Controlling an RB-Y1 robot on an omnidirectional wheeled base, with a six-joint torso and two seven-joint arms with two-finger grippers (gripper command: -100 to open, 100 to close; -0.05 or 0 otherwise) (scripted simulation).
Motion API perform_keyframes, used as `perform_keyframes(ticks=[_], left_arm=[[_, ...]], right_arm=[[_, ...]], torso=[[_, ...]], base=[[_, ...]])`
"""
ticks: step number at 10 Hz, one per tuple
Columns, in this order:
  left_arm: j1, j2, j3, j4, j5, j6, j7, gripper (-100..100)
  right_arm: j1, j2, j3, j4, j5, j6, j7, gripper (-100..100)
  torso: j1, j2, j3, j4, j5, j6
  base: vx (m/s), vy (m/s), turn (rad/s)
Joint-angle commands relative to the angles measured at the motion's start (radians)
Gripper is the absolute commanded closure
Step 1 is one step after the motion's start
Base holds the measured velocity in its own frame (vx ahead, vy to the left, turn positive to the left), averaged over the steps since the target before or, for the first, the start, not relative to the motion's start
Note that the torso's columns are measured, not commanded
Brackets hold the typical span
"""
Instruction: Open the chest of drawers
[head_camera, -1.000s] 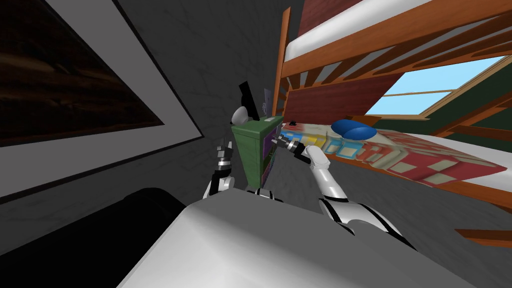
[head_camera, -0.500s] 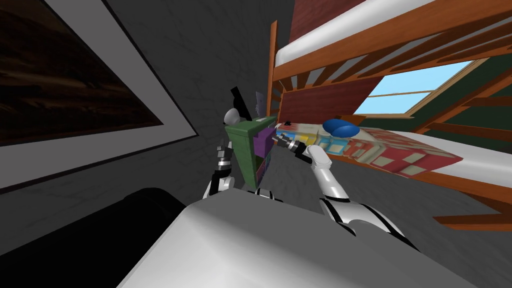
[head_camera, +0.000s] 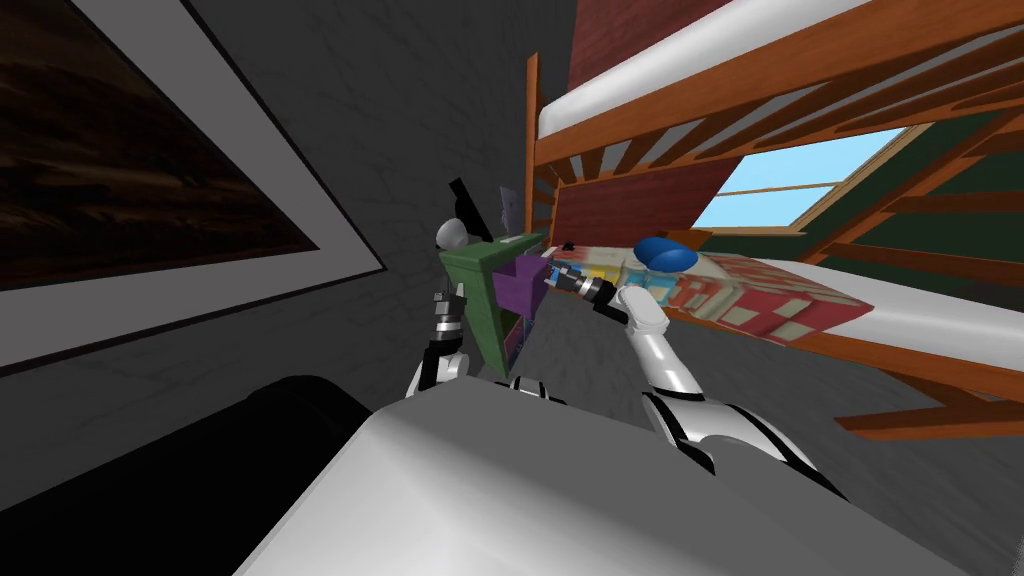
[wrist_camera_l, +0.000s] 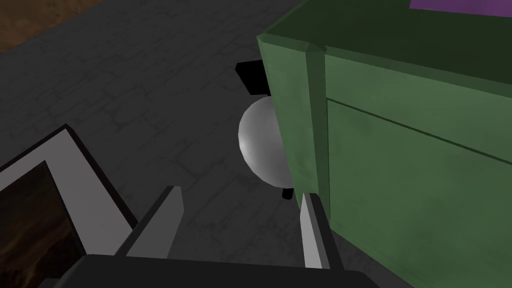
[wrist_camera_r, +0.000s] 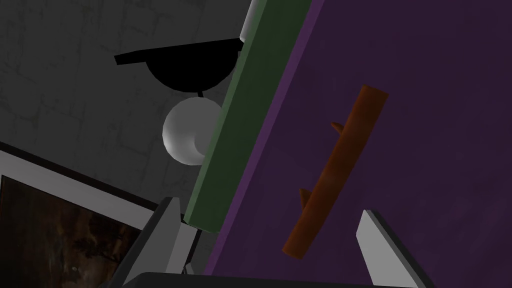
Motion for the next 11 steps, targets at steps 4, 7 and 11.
perform_keyframes(ticks=[4, 7, 11], left_arm=[[0.0, 0.0, 0.0, 0.0, 0.0, 0.0, 0.0, 0], [0.0, 0.0, 0.0, 0.0, 0.0, 0.0, 0.0, 0], [0.0, 0.0, 0.0, 0.0, 0.0, 0.0, 0.0, 0]], right_arm=[[-0.09, -0.063, -0.007, 0.005, -0.002, -0.011, -0.109, -100], [-0.076, -0.057, 0.0, 0.005, 0.001, -0.012, -0.102, 0], [-0.074, -0.057, 0.0, 0.007, 0.002, -0.013, -0.102, 0]], torso=[[-0.013, 0.005, 0.003, 0.003, -0.004, 0.002], [-0.013, 0.007, 0.005, 0.004, -0.004, 0.002], [-0.011, 0.006, 0.003, 0.003, -0.003, 0.002]], base=[[-0.008, 0.058, -0.018], [-0.001, 0.005, -0.001], [0.0, 0.0, 0.0]])
